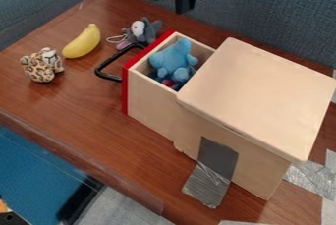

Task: Take the blue donkey out of the drawer and put it on the bottom side of table

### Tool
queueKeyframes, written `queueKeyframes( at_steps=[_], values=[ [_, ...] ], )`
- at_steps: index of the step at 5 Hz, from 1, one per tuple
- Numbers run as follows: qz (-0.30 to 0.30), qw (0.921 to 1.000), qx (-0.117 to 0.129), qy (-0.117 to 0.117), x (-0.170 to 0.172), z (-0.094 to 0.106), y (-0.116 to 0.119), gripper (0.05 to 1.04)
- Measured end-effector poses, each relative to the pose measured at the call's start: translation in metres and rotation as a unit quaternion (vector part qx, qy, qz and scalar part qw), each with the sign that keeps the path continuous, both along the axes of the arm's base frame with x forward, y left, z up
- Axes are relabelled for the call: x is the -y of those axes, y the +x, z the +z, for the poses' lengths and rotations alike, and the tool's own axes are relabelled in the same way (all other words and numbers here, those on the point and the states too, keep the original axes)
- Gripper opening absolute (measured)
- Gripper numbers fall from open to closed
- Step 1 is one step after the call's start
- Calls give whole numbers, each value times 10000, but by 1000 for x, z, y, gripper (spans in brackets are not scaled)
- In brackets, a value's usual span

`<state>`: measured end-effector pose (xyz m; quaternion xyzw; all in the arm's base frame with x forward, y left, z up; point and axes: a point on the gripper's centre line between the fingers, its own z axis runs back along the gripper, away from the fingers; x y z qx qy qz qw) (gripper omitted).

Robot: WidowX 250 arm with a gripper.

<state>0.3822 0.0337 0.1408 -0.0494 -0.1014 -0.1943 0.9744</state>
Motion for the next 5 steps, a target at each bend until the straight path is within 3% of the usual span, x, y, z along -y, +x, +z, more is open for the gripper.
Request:
queueKeyframes(
  at_steps=[1, 3, 4, 5],
  values=[
    [-345, 9994, -22, 101, 21, -4, -12, 1000],
    [-738, 9960, -301, 395, 43, -31, -28, 1000],
    [-671, 9953, -294, 636, 35, -37, -26, 943],
    [-654, 9941, -435, 748, 31, -53, -23, 730]
  ],
)
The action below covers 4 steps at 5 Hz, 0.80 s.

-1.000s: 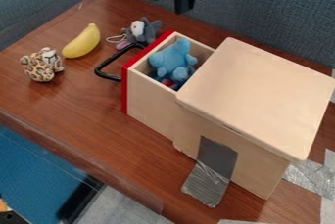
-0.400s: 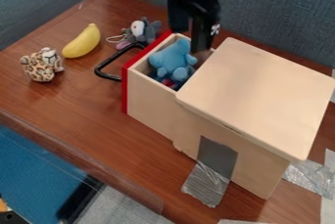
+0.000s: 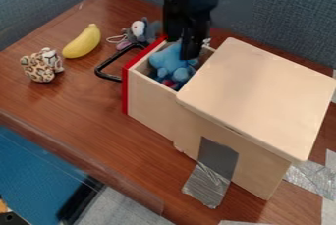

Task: Take the blue donkey out of the drawer and put it on the bottom side of table

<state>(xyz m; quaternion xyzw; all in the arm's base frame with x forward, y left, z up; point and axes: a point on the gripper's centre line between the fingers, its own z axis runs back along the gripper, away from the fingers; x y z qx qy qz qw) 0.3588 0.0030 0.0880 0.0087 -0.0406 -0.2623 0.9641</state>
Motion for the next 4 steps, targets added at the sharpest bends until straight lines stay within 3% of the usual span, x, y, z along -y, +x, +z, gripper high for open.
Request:
queueKeyframes(
  at_steps=[1, 2, 3, 4],
  values=[
    [46, 10000, -24, 50, -1, -4, 2, 437],
    [90, 9999, -54, 34, -1, -4, 4, 267],
    [176, 9997, -57, -183, -3, 8, 8, 199],
    [279, 9982, 113, -514, -14, 38, 5, 174]
  ],
)
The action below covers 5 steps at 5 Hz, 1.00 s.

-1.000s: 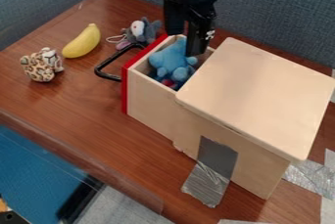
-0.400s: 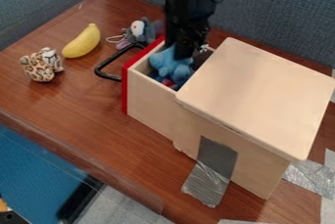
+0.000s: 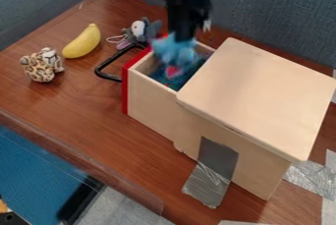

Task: Take the blue donkey out of the drawer and put it on the bottom side of table

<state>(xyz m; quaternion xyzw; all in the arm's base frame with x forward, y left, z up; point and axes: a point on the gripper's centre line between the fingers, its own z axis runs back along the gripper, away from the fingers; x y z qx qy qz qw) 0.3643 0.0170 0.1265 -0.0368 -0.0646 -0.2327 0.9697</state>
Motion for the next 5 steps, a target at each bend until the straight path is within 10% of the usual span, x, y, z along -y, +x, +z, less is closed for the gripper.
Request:
queueKeyframes(
  at_steps=[2, 5],
  values=[
    [405, 9974, 372, -470, -48, 37, -32, 160],
    [548, 9982, 234, 7, -96, -25, -106, 160]
  ],
)
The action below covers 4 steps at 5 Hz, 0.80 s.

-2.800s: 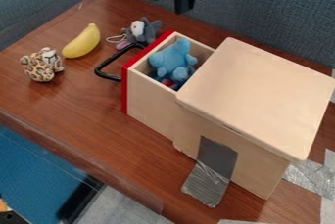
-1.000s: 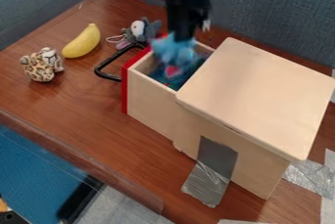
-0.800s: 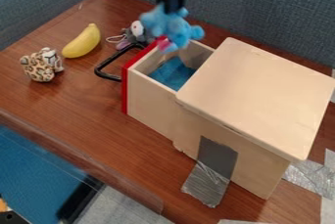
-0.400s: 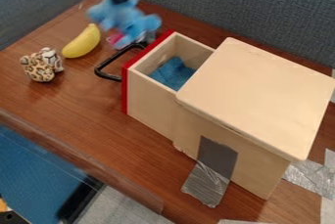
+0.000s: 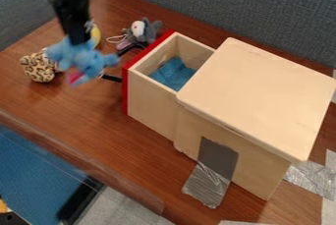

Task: Take the blue donkey out of the drawer and put it on the bottom side of table

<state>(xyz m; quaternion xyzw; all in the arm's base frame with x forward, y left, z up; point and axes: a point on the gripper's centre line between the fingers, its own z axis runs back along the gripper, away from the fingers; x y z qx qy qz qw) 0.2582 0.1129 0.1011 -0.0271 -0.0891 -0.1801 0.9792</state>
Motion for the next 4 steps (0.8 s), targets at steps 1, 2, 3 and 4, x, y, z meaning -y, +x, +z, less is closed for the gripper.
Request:
queueKeyframes(
  at_steps=[1, 2, 3, 4],
  values=[
    [178, 9993, 221, 244, -14, -18, -4, 160],
    [251, 9985, 124, 476, -24, -41, -5, 160],
    [245, 9971, 20, 725, -28, -54, -13, 211],
    [238, 9957, -124, 882, -34, -68, -17, 474]
  ],
)
